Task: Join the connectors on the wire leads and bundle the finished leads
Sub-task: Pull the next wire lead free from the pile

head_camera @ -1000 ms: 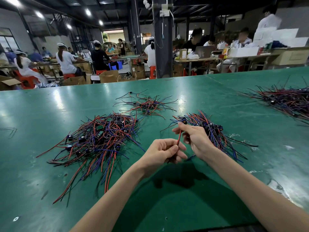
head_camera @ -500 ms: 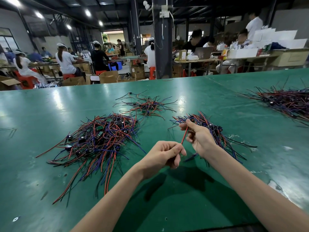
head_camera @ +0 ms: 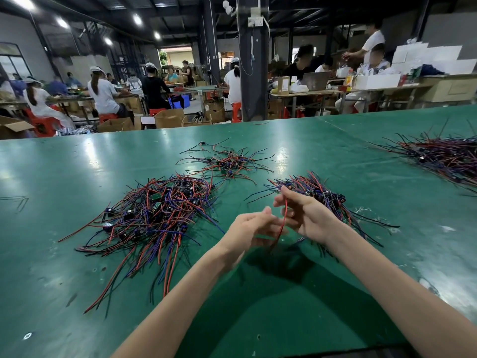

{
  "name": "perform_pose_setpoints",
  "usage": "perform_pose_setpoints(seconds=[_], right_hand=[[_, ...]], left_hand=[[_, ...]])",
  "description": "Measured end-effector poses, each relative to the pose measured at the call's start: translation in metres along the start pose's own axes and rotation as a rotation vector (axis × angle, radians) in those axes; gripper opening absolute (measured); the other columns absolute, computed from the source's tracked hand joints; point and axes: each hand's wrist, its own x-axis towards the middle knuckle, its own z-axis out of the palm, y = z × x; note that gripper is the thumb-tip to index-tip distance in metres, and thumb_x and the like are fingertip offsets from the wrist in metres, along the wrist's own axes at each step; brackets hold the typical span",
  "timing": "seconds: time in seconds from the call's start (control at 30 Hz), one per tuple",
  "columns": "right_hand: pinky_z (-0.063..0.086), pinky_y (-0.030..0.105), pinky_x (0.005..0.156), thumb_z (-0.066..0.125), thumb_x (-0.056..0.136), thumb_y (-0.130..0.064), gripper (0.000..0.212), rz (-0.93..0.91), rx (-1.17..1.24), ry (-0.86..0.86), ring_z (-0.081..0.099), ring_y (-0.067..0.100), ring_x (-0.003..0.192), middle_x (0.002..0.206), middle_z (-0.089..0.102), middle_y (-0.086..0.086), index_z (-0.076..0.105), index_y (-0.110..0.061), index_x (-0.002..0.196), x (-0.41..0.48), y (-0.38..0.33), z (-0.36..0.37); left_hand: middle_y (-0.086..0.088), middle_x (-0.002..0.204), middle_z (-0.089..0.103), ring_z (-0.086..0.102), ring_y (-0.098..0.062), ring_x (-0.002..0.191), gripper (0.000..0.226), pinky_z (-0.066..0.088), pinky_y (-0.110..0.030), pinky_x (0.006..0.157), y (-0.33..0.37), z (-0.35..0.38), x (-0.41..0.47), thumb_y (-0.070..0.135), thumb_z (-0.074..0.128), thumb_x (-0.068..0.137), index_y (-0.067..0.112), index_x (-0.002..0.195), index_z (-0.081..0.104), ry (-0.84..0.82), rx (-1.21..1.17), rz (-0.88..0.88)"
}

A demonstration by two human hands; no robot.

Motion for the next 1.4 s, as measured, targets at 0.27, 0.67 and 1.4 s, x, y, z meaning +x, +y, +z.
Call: perform_pose_setpoints(seconds=[0.27,0.67,1.4], right_hand=[[0.028,0.013,0.046,0.057,0.083,-0.04,0.031,0.087,-0.268,-0.306,0.039,-0.001,0.041,0.066,0.066,-0.002,0.072,-0.017,0.068,-0.012,0.003,0.008],[0.016,0.014,0.036,0.065,0.08,-0.032,0.042,0.082,-0.444,-0.332,0.029,0.001,0.037,0.063,0.065,0.002,0.067,0.004,0.101,-0.017,0.013,0.018],[0.019,0.013,0.037,0.065,0.086,-0.006,0.014,-0.188,-0.548,-0.079,0.026,0.005,0.038,0.058,0.064,0.002,0.068,-0.01,0.073,-0.014,0.018,0.025]], left_hand=[[0.007,0.069,0.063,0.056,-0.01,0.069,0.026,0.045,-0.022,0.067,-0.002,-0.008,0.006,0.038,0.052,0.093,0.019,0.083,0.066,0.225,-0.047,0.009],[-0.007,0.077,0.064,0.059,-0.011,0.057,0.014,0.051,-0.02,0.057,-0.002,-0.013,0.009,0.015,0.059,0.09,0.009,0.079,0.062,0.274,-0.168,0.131],[0.0,0.071,0.063,0.053,-0.007,0.064,0.013,0.042,-0.017,0.062,0.002,-0.023,0.008,0.001,0.066,0.085,0.013,0.079,0.065,0.354,0.036,0.142]])
